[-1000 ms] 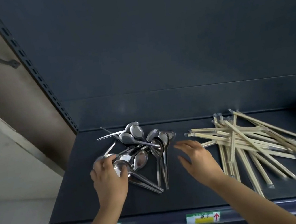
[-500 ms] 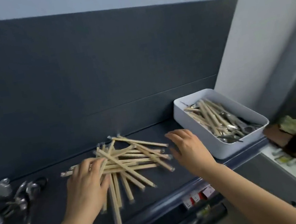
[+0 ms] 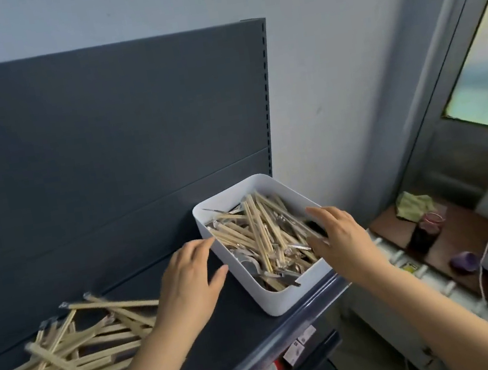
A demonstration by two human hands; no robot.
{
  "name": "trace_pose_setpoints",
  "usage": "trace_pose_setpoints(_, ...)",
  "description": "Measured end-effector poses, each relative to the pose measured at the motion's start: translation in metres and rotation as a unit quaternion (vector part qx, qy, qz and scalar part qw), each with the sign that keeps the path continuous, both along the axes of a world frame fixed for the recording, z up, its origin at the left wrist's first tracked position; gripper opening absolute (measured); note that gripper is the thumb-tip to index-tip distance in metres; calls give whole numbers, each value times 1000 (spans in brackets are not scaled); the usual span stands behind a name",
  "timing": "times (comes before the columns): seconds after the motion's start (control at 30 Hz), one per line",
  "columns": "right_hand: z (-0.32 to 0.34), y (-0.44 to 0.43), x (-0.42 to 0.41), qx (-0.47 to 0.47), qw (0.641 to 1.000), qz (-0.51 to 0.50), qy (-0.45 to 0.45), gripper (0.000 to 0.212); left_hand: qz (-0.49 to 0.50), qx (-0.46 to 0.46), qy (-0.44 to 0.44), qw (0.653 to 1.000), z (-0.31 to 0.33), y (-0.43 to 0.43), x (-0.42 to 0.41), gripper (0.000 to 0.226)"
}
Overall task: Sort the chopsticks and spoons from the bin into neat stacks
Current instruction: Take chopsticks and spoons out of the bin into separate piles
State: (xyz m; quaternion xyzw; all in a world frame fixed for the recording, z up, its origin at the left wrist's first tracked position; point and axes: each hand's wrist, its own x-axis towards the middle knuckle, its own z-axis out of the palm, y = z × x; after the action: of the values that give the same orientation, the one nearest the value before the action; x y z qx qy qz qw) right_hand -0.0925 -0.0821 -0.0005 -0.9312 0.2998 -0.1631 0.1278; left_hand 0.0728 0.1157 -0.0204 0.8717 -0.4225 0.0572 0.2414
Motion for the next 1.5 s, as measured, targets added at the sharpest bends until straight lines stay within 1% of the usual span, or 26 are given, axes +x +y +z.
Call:
trace_pose_setpoints(0.13,-3,-30,29,33,999,0,37,60,-28,-1,25,999,-11,-51,26,57)
trace_pose_setpoints(0.37,-27,-60,114,96,989,35,105,64,-39,8,69,997,-37,-113,80,50)
trace_pose_setpoints(0.5,-42,-72,149,126,984,40,123,59,-55,19,90,994,-45,-139,97,47)
trace_pose_setpoints(0.6,-50,-85,165,119,982,40,138,56,-66,36,107,991,-49,-155,100,45)
trace_pose_setpoints(0.7,-54,-103,177,114,983,24,145,50,-72,84,119,987,-54,-168,100,50)
trace_pose_setpoints(0.77,-56,-114,185,118,982,23,146,43,-69,130,116,982,-57,-175,98,59)
trace_pose_setpoints(0.83,-60,-121,190,122,980,27,153,40,-65,168,136,974,-58,-181,93,70)
trace_pose_setpoints(0.9,-64,-127,194,121,980,35,156,42,-47,186,179,965,-58,-185,89,78)
trace_pose_setpoints(0.97,-66,-131,196,109,980,46,160,46,-20,189,222,956,-56,-189,85,77)
trace_pose_setpoints(1.03,-65,-137,199,96,980,60,163,51,9,169,263,950,-54,-193,83,65)
trace_pose_setpoints(1.1,-66,-142,205,94,980,82,155,46,37,145,289,946,-52,-194,81,51)
trace_pose_setpoints(1.2,-72,-147,214,120,976,108,146,34,80,138,302,940,-51,-193,75,41)
trace_pose_setpoints(1.3,-76,-152,217,152,968,119,162,28,120,139,309,933,-49,-192,67,32)
trace_pose_setpoints(1.5,-75,-161,214,180,952,165,182,18,203,112,308,923,-38,-190,51,27)
